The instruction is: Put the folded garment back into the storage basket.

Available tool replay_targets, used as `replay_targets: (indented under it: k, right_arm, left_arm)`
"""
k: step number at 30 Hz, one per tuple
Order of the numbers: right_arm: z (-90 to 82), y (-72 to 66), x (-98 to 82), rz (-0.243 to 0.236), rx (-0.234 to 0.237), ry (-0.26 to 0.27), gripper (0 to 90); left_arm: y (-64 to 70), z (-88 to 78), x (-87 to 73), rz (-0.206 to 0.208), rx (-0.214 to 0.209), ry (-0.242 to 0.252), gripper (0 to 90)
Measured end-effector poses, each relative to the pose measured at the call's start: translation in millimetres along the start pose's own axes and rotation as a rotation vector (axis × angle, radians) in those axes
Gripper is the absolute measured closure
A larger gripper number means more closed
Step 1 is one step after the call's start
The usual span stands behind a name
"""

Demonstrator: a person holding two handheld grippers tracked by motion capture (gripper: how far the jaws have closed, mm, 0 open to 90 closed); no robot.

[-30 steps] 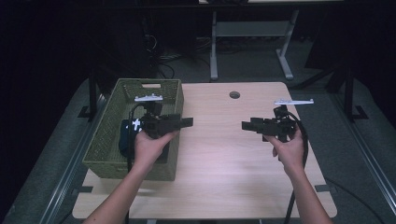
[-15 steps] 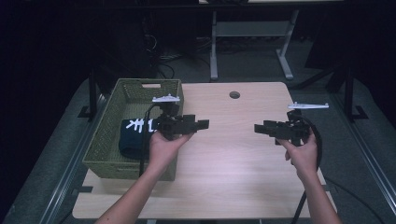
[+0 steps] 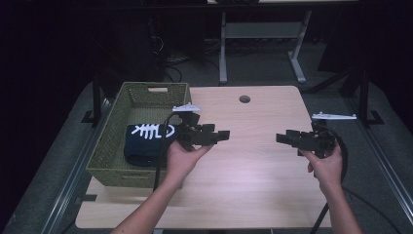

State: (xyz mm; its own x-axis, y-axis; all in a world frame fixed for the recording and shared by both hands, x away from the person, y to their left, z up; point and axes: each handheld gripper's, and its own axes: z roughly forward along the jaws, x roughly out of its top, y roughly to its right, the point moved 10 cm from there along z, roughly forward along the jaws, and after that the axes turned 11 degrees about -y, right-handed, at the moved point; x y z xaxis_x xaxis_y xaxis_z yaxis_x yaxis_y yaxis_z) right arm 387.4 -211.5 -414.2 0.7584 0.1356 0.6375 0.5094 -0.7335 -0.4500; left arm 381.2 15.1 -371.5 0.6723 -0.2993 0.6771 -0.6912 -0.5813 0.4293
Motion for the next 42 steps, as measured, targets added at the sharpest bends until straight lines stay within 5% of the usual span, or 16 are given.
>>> replay_targets:
  k: [18, 34, 42]
  right_arm:
    - [-20.7, 27.0, -30.4, 0.05, -0.035, 0.033, 34.0]
    - [-26.7, 47.8, -69.5, 0.077, -0.098, 0.014, 33.4]
    - [-22.4, 50.7, -90.0, 0.07, -0.129, 0.004, 32.7]
  left_arm:
    - [23.0, 32.7, -14.7, 0.043, -0.012, -0.021, 26.6]
    - [34.8, 51.3, -46.2, 0.078, -0.033, -0.041, 26.5]
    - [40.1, 56.8, -71.6, 0.136, -0.018, -0.06, 26.6]
